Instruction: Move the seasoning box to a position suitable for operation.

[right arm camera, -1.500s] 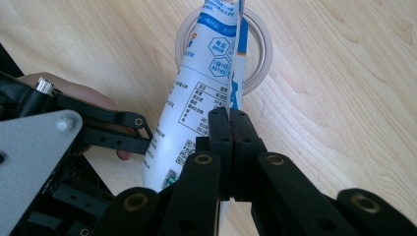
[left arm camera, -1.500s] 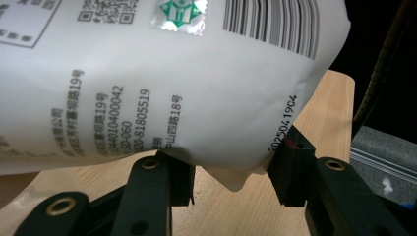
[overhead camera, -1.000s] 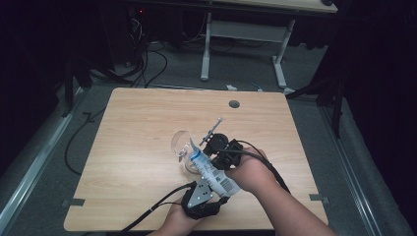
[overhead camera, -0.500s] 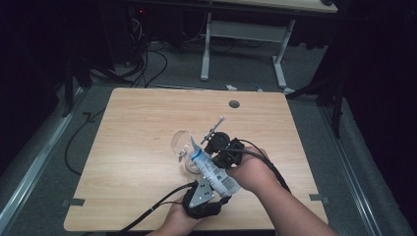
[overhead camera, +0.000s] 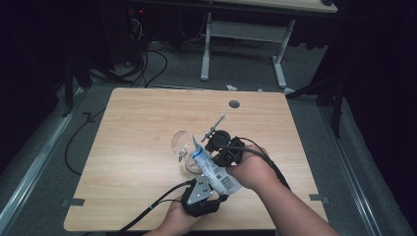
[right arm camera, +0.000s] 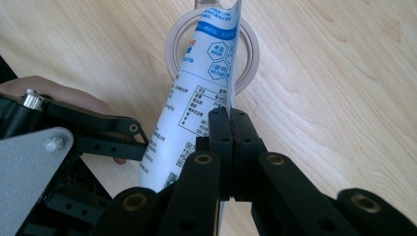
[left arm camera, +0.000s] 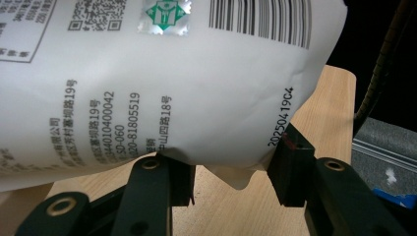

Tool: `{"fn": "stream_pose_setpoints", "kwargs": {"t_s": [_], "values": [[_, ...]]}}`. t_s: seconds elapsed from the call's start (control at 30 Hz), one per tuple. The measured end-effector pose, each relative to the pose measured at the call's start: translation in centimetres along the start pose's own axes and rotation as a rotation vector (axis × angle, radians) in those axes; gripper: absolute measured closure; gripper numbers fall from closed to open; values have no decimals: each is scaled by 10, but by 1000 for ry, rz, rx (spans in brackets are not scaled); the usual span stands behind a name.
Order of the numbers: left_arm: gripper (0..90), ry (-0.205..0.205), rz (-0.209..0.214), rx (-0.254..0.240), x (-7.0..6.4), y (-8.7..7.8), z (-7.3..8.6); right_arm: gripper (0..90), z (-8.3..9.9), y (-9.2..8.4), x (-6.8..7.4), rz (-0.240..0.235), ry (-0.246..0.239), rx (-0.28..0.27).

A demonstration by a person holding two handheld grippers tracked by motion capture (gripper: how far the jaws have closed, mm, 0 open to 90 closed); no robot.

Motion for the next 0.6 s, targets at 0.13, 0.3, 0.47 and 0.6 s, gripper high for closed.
{"fn": "stream_pose_setpoints", "kwargs": {"t_s": [0.13,0.3,0.47,0.6], "values": [[594,-9,3,-1,1,0,1,900,-1,2,1,-4,13,1],[596,-18,10,-3,2,0,1,899,-3,3,3,2,6,1],[595,-22,24,-10,1,-2,0,900,-6,2,6,25,-15,11],[589,-19,30,-22,1,-3,-1,900,-7,-1,7,24,-21,11]]}}
Point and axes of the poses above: each handheld gripper's, and its own axes: y roughly forward along the jaws, z roughly out of its underside, x roughly to its left, the point moved 1 cm from there along y, roughly forward along the jaws, and after that the axes turned 12 degrees about x, right-handed, at the moved point
